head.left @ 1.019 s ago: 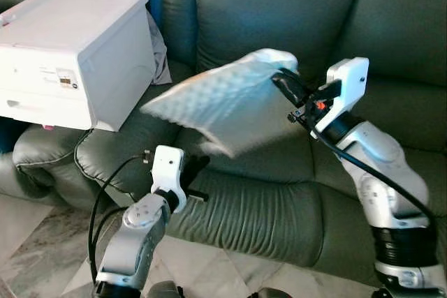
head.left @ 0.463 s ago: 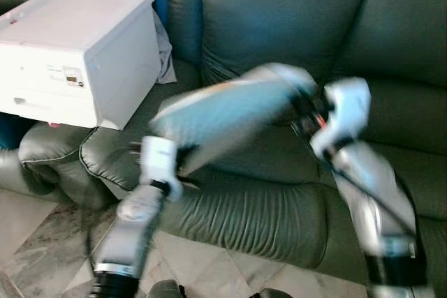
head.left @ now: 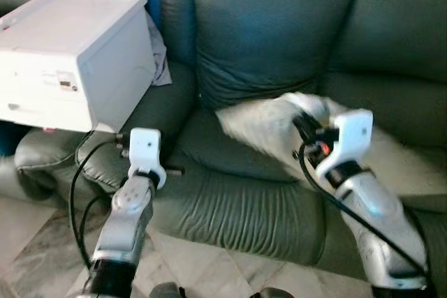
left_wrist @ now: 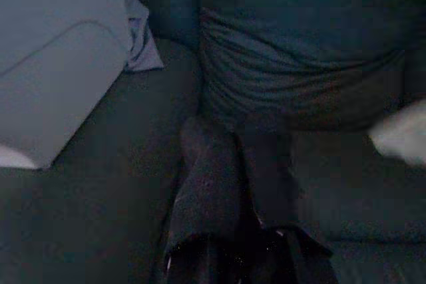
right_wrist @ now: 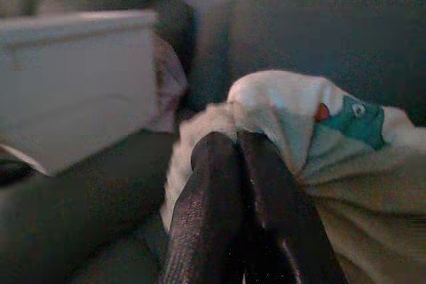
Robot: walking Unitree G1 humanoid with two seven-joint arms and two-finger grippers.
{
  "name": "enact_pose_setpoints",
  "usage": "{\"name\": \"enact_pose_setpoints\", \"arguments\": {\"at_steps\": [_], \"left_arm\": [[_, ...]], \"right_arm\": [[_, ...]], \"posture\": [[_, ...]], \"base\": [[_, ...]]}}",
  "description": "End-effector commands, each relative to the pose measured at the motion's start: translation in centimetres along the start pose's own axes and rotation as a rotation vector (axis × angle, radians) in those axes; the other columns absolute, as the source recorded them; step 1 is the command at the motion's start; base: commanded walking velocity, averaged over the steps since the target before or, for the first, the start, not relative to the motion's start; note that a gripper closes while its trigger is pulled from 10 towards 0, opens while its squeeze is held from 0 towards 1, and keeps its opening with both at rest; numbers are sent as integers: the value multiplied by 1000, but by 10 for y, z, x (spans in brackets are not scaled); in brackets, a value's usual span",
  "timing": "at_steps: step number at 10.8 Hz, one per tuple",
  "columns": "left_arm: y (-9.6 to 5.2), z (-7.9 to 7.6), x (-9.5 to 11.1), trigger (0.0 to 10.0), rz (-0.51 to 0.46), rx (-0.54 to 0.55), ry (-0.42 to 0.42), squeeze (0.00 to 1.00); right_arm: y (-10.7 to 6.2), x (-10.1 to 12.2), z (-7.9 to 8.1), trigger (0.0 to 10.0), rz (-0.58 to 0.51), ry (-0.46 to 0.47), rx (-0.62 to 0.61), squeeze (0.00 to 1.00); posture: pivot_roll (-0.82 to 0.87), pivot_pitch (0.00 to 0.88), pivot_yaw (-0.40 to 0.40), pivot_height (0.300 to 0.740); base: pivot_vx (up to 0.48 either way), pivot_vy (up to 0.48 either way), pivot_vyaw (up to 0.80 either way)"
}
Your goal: Move the pillow to the sofa
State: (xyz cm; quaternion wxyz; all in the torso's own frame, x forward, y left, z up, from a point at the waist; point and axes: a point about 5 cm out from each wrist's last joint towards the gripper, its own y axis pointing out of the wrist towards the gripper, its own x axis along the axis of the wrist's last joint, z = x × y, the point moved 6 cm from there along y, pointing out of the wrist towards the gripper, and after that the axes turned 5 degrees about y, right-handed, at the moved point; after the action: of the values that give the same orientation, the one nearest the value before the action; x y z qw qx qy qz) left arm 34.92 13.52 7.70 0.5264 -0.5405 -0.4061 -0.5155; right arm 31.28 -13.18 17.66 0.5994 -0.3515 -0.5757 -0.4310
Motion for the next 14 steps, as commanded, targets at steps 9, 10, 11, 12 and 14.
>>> {"name": "enact_pose_setpoints", "arguments": {"at_steps": [9, 10, 11, 12, 14], "left_arm": [[12, -17, -4, 10000, -3, -35, -34, 0], [13, -17, -4, 10000, -5, -33, -36, 0], [14, -18, -3, 10000, -7, -33, -41, 0], [14, -19, -4, 10000, -7, -34, -45, 0], [14, -19, -4, 10000, -6, -43, -50, 0]], "right_arm": [[-7, 21, 47, 10000, 40, 65, 297, 0], [-7, 25, 50, 10000, 36, 74, 316, 0], [-8, 37, 64, 10000, 27, 152, 388, 0], [-9, 42, 71, 10000, 24, 192, 424, 0], [-5, 47, 63, 10000, -5, 261, 396, 0]], "posture": [[-98, 0, 25, 740], [-99, 0, 22, 740], [-100, 0, 19, 740], [-100, 0, 19, 740], [-97, 0, 19, 740]], "base": [[0, 0, 0], [0, 0, 0], [0, 0, 0], [0, 0, 0], [0, 0, 0]]}}
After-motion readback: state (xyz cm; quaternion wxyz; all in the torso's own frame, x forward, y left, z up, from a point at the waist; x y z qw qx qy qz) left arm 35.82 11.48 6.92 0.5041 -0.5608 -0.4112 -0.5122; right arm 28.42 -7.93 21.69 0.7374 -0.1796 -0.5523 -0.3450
